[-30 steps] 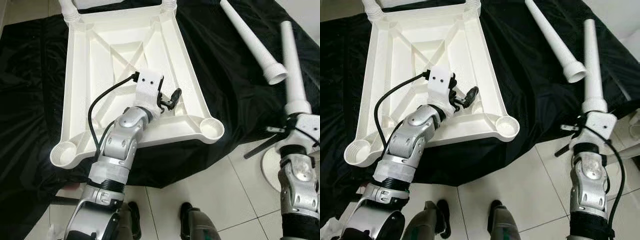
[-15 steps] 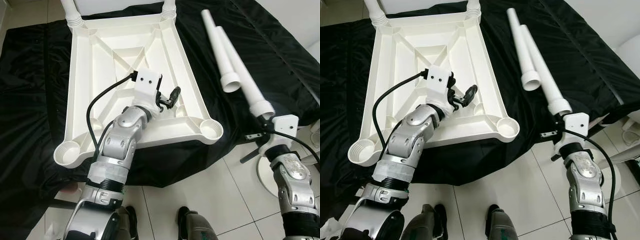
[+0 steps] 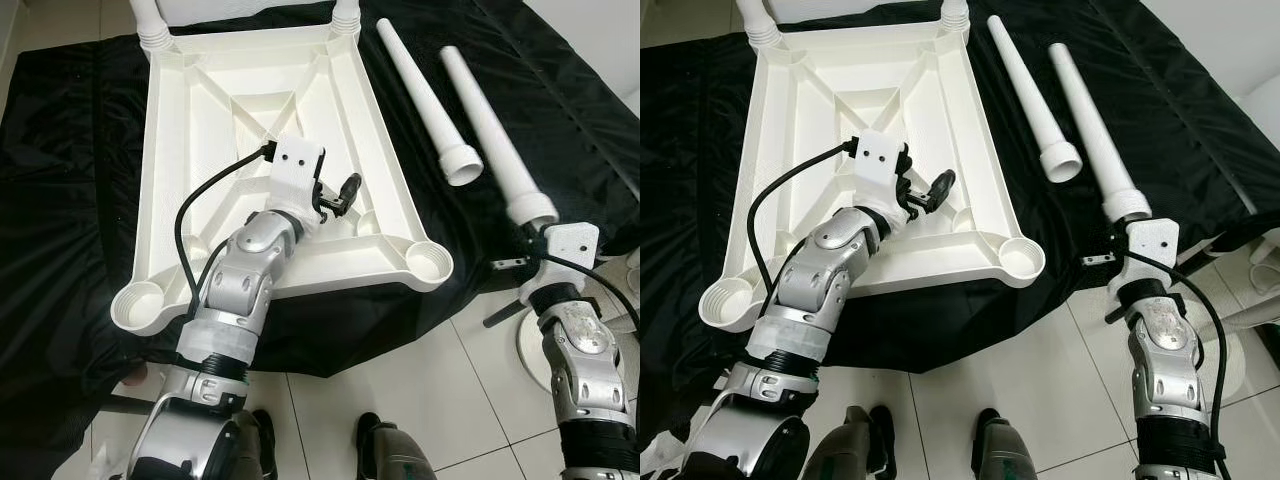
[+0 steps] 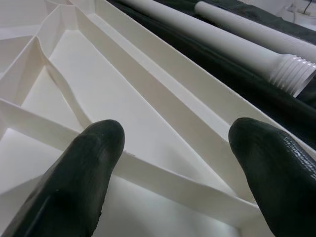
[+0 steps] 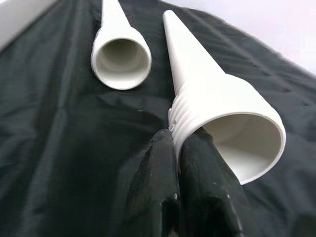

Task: Building children table

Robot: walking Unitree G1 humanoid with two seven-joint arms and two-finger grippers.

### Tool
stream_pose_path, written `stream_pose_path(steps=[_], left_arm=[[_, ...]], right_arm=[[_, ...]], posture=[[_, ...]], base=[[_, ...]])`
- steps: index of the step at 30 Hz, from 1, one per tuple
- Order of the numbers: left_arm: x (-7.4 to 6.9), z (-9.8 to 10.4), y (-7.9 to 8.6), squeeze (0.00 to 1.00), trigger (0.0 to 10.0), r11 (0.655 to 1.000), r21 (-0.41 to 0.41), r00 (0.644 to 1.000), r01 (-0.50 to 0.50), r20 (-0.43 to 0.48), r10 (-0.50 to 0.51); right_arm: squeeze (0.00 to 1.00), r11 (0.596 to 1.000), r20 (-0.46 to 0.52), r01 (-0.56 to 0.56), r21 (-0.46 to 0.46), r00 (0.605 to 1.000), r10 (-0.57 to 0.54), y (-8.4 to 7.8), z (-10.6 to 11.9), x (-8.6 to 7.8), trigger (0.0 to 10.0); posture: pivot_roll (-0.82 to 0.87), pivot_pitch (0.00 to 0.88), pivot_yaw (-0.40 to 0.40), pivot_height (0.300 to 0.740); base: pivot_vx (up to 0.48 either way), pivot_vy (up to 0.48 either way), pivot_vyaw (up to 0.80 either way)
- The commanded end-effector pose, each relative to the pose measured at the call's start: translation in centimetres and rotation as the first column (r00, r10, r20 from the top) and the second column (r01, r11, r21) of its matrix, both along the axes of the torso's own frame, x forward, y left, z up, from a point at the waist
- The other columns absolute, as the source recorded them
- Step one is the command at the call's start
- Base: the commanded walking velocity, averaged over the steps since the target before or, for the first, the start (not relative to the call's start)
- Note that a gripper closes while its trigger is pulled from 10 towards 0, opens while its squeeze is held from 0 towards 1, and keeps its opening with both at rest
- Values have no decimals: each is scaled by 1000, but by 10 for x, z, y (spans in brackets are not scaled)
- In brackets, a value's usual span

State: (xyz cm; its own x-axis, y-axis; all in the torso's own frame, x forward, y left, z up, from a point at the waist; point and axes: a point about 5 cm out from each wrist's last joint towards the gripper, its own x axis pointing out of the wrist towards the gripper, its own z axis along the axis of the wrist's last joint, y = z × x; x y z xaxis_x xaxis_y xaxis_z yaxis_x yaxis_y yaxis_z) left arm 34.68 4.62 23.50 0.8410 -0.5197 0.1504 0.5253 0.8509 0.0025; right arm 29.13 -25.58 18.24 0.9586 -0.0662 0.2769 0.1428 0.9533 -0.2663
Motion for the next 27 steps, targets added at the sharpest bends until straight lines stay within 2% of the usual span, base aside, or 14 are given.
stream_pose_path(steps=[1,2,3,5,15,20,27], left_arm=[[2,-3,-1,0,10000,1000,-5,1000,-20,-22,20],[1,-5,-4,0,10000,1000,-19,999,-15,-50,14],[1,-5,-4,0,10000,1000,-19,999,-15,-50,14],[0,-8,-7,0,10000,1000,-16,998,-16,-68,15],[4,-6,-9,0,10000,1000,-9,998,-5,-69,4],[6,-1,-8,0,10000,1000,8,999,8,-40,-7],[6,4,-11,0,10000,1000,-14,999,25,-44,-26]], right_arm=[[0,999,29,29,-19,999,-28,-1,2,-5,10000],[0,999,133,-1,46,991,-5,10,11,-11,10000],[0,999,133,-1,46,991,-5,10,11,-11,10000],[0,993,181,-57,104,983,37,16,12,-14,10000],[0,990,216,-93,102,974,70,21,21,-6,10000],[0,990,234,-113,88,968,90,34,23,-4,10000],[0,987,280,-140,83,953,112,42,30,-3,10000]], posture=[[-56,189,29,740],[-54,192,28,740],[-54,192,28,740],[-51,188,27,740],[-59,165,39,740],[-56,146,56,740],[-60,125,63,740]], base=[[0,0,0],[0,0,0],[0,0,0],[0,0,0],[0,0,0],[0,0,0],[0,0,0]])
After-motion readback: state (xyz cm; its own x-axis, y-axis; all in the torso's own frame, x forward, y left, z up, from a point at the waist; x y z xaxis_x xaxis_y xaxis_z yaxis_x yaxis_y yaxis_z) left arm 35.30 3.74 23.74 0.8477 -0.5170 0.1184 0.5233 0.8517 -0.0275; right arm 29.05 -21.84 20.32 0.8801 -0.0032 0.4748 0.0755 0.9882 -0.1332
